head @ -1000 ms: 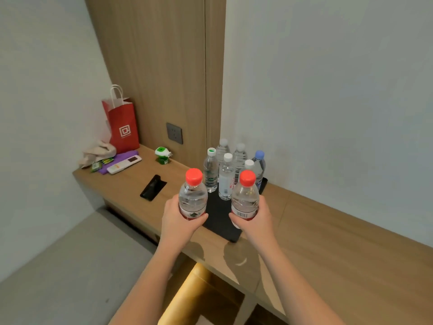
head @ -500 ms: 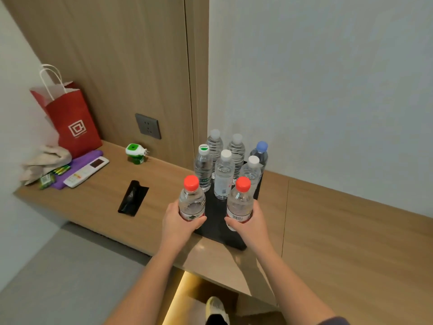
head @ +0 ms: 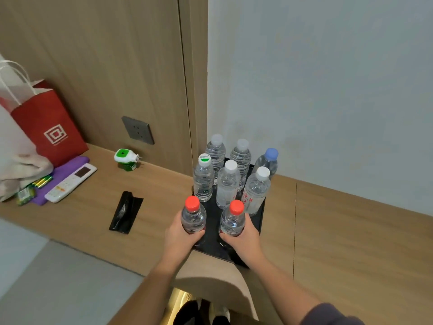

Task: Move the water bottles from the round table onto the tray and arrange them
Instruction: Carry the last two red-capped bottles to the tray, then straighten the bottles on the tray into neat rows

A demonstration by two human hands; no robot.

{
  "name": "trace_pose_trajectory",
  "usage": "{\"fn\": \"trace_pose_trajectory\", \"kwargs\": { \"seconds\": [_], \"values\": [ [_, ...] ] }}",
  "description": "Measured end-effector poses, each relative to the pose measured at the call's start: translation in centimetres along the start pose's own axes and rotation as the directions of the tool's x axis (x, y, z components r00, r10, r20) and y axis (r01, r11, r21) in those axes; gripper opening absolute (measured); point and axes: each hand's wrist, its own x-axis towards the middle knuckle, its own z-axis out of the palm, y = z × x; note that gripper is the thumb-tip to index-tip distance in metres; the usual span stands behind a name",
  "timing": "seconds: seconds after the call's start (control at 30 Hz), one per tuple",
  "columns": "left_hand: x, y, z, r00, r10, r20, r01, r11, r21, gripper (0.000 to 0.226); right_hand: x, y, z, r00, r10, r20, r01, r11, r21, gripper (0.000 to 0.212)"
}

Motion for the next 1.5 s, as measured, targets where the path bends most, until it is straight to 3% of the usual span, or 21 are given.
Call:
{"fn": "trace_pose_trajectory", "kwargs": {
  "seconds": [0.5,0.77,0.97,1.07,1.2,1.27,1.37,1.5],
  "values": [
    [6.2,-4.2,-0.9,0.953,0.058,0.299,-0.069,0.997,0.028,0.072,1.4,-0.7,4.4,0.982,0.136,-0.129,-0.138,0.99,-0.01,0.07],
    [6.4,-3.3,-2.0,0.929,0.186,0.321,-0.198,0.98,0.007,0.078,1.0,-2.1,3.8,0.979,0.169,-0.115,-0.177,0.982,-0.065,0.08],
    [7.2,-0.5,-5.7,0.893,0.203,0.401,-0.292,0.941,0.173,0.098,-0.1,-7.1,-0.5,0.986,0.167,0.013,-0.152,0.924,-0.35,0.093],
    [8.0,3.1,-7.9,0.832,0.239,0.502,-0.454,0.812,0.366,0.095,-1.2,-10.1,-3.1,0.985,0.156,0.079,-0.089,0.838,-0.539,0.081],
    [7.8,9.4,-10.5,0.754,0.355,0.552,-0.653,0.495,0.574,0.067,-2.4,-15.6,-6.1,0.975,0.183,0.124,-0.031,0.668,-0.744,0.064],
    [7.5,12.6,-11.5,0.71,0.455,0.538,-0.702,0.391,0.596,0.055,-2.5,-18.8,-7.1,0.978,0.158,0.139,0.02,0.589,-0.808,0.054],
    [8.1,17.3,-11.5,0.625,0.569,0.534,-0.745,0.232,0.625,0.045,-1.4,-22.6,-8.2,0.991,0.044,0.127,0.083,0.548,-0.832,0.044],
    [10.9,21.4,-9.5,0.606,0.568,0.557,-0.725,0.108,0.68,0.032,2.4,-24.8,-9.1,0.992,-0.103,0.072,0.115,0.52,-0.846,0.048]
  ]
}}
